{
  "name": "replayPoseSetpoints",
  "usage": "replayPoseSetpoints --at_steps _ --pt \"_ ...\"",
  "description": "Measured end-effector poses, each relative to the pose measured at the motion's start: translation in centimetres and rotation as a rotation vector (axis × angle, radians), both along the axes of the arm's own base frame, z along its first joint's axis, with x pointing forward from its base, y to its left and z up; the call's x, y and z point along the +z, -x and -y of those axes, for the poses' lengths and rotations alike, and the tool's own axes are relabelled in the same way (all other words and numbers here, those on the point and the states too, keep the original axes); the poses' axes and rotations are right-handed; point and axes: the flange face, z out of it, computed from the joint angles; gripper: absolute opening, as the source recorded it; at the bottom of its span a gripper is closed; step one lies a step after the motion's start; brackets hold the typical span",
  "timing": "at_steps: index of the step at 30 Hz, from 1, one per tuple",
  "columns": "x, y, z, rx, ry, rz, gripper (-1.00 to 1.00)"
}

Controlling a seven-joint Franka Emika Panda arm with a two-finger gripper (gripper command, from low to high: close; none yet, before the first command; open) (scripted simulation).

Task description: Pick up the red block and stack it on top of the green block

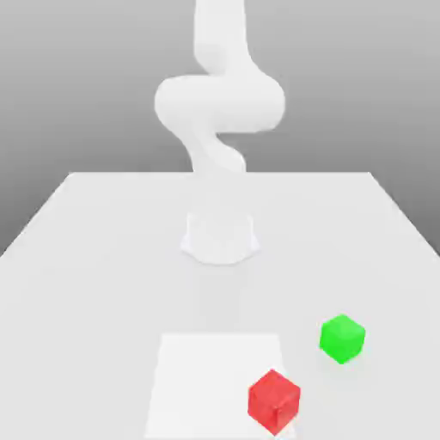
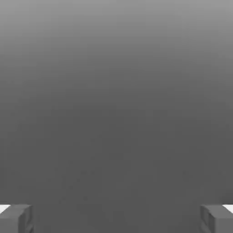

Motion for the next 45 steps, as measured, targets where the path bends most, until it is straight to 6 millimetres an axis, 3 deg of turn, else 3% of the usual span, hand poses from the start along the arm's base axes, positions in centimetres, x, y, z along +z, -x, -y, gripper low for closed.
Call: replayPoseSetpoints --at_steps 6,13,18,24,29,30,36,41,42,45 --pt "-10.6 -6.6 -1.7 0.172 0.053 -0.174 0.0" --pt "-24.0 -10.5 -4.3 0.364 0.128 -0.365 0.0" --pt "-33.7 -10.7 -6.2 0.503 0.193 -0.499 0.0" --pt "-44.7 -8.7 -7.0 0.658 0.282 -0.656 0.0" --pt "-51.5 -8.3 -7.1 0.682 0.296 -0.678 0.0" --pt "-52.3 -8.3 -7.0 0.682 0.295 -0.679 -1.0" --pt "-52.8 -8.2 -7.0 0.682 0.295 -0.681 -1.0" --pt "-48.1 -8.3 -7.1 0.683 0.296 -0.68 -1.0" --pt "-47.0 -8.0 -7.4 0.693 0.297 -0.68 -1.0" --pt "-45.1 -4.6 -11.9 0.821 0.326 -0.666 -1.0"
